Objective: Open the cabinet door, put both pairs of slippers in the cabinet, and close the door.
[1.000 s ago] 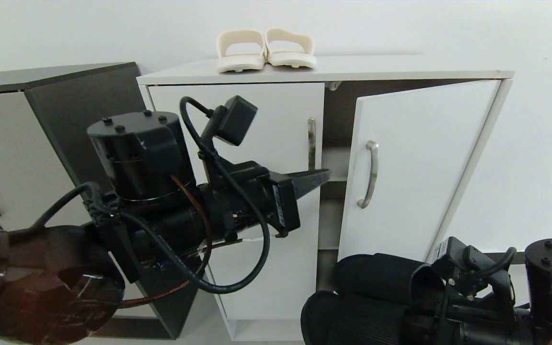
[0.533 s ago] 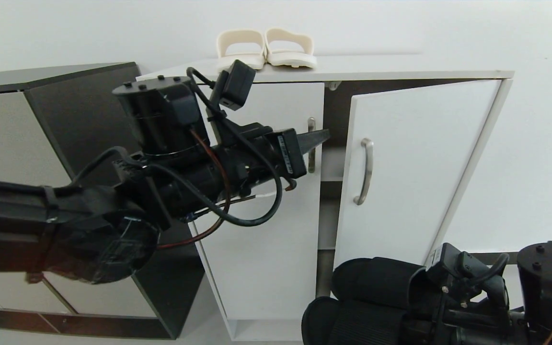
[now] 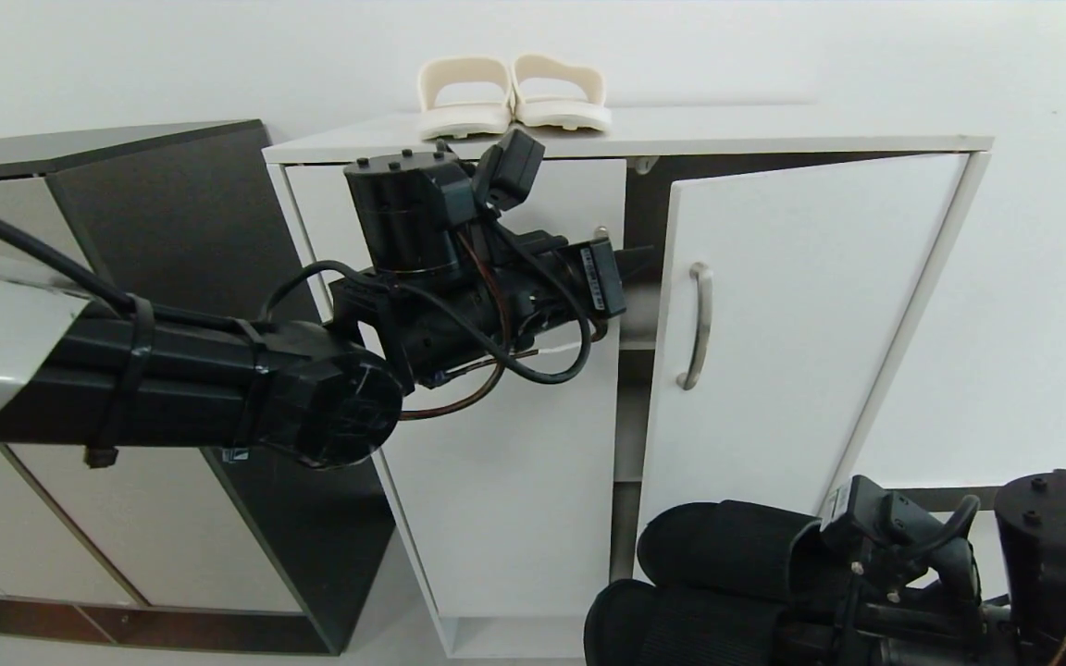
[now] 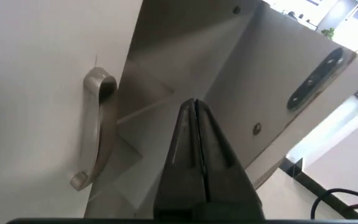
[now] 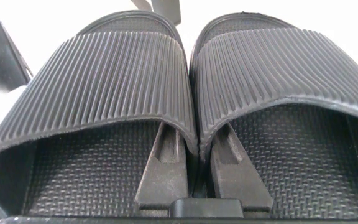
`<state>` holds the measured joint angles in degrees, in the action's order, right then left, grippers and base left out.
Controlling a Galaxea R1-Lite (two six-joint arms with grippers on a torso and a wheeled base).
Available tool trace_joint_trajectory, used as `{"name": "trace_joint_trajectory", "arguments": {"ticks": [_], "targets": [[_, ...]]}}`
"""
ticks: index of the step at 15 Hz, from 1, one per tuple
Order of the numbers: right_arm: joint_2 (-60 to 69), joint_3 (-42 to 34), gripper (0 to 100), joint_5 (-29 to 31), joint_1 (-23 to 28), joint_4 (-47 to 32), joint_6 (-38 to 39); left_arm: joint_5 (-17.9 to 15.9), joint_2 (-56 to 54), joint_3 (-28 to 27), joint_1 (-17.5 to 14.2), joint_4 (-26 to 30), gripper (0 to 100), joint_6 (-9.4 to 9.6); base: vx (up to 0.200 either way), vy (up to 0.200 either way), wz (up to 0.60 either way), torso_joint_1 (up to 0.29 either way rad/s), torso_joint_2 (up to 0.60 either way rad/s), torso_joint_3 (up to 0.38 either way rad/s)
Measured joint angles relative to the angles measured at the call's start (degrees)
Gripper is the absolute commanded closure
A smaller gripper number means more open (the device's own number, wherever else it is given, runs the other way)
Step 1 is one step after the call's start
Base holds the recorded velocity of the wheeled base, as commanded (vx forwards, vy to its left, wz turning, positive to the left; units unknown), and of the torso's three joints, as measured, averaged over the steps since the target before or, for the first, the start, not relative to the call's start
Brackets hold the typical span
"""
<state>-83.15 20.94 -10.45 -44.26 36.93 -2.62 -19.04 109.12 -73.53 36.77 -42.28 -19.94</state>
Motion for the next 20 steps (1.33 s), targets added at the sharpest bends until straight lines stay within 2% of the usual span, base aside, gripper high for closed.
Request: {"name": "trace_joint_trajectory", "arguments": {"ticks": [5, 9, 12, 13, 14, 15, 16, 17, 18, 20], "targets": [[-0.6, -1.9, 100, -0.1, -0.9, -1.3, -2.4, 0.2, 0.6, -0.2, 0.9, 1.0, 100, 0.32, -0.200, 0.000, 0.00, 0.003, 0.01, 0.002], [0.1, -3.6, 100, -0.4, -3.9, -1.8, -3.1, 0.2, -1.0, 2.5, 8.4, 1.2, 100, 2.27, -0.200, 0.000, 0.00, 0.001, 0.00, 0.004], [-0.5, -1.1, 100, 0.3, -4.4, -1.5, -0.1, 0.4, -2.6, 4.8, 9.3, -0.4, 100, 2.55, -0.067, 0.000, 0.00, 0.001, 0.00, 0.001], [-1.2, 0.3, 100, 2.7, -4.4, -1.7, 2.4, 0.4, -3.5, 6.0, 8.8, -0.9, 100, 2.71, 0.000, 0.000, 0.00, 0.000, 0.00, 0.000], [-2.2, 2.4, 100, 7.6, -4.3, -1.5, 4.9, 0.4, -5.1, 7.5, 7.9, -1.1, 100, 3.12, 0.000, 0.000, 0.00, 0.000, 0.00, 0.000], [-3.9, 5.1, 100, 14.1, -4.0, -1.5, 7.9, 0.7, -7.6, 9.9, 6.2, -1.0, 100, 4.33, 0.000, 0.000, 0.00, 0.000, 0.00, 0.000], [-6.0, 8.3, 100, 19.5, -3.7, -1.5, 11.1, 1.8, -10.5, 12.8, 4.1, -0.6, 100, 5.83, 0.000, 0.000, 0.00, 0.000, 0.00, 0.000], [-8.4, 11.7, 100, 23.2, -3.1, -1.3, 14.3, 4.5, -14.1, 16.2, 2.2, 0.5, 100, 7.19, 0.000, 0.000, 0.00, 0.000, 0.00, 0.000], [-10.8, 14.6, 100, 26.6, -1.7, -1.3, 16.3, 8.8, -18.5, 19.7, 0.7, 1.9, 100, 8.09, 0.000, 0.000, 0.00, 0.000, 0.00, 0.000], [-15.0, 18.5, 100, 34.1, 2.4, -1.4, 17.4, 19.3, -30.0, 26.6, -1.2, 8.4, 100, 9.25, 0.000, 0.000, 0.00, 0.000, 0.00, 0.000]]}}
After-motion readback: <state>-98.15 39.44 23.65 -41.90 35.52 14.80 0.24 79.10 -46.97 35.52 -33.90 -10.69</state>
